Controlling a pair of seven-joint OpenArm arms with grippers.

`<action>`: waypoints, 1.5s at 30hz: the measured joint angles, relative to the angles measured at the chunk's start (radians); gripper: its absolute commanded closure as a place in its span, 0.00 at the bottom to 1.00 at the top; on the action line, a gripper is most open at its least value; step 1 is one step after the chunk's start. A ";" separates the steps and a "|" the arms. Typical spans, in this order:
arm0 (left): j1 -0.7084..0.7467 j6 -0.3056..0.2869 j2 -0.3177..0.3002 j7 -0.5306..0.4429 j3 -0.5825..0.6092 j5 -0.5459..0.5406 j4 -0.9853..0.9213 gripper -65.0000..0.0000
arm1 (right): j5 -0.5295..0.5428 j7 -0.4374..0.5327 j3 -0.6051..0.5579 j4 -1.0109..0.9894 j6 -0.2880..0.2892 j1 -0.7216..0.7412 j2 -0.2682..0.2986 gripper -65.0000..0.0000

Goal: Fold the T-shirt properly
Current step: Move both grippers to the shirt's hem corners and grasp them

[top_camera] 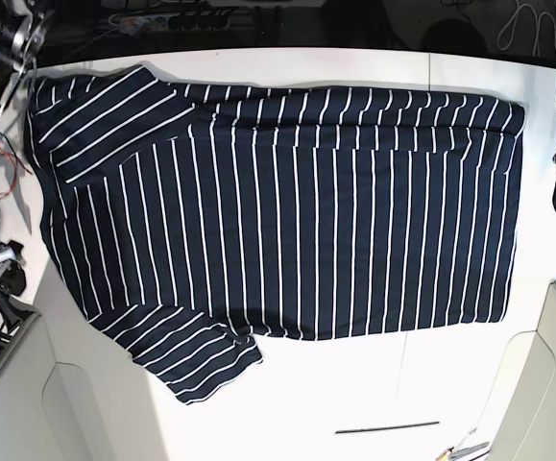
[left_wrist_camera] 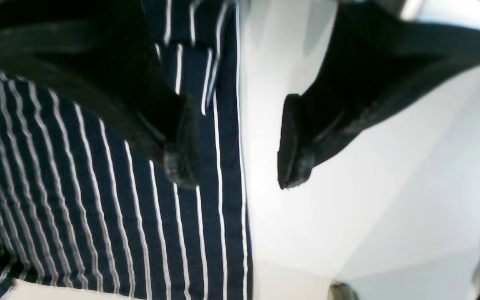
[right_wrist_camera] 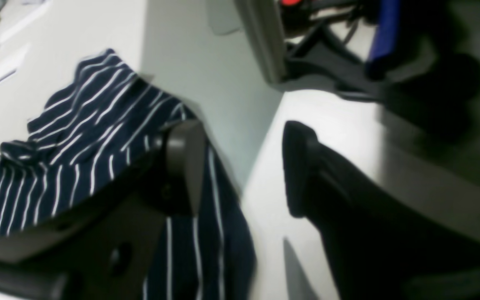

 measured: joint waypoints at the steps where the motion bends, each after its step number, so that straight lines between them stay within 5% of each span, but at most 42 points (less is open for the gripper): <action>1: -0.023 0.000 -0.008 -0.009 0.023 0.014 -0.024 0.48 | -0.016 0.027 -0.027 -0.048 0.001 0.032 0.000 0.54; 11: -0.313 0.033 -0.078 -0.085 0.240 0.127 -0.372 0.42 | -0.147 0.251 -0.152 -0.418 -0.029 0.212 0.002 0.48; 26: -0.729 0.117 -0.093 -0.278 0.474 0.292 -0.965 0.42 | -0.166 0.261 -0.153 -0.515 -0.031 0.227 -0.001 0.42; 45: -0.818 0.138 -0.010 -0.349 0.483 0.312 -1.112 0.42 | -0.165 0.294 -0.152 -0.512 -0.013 0.233 -0.109 0.42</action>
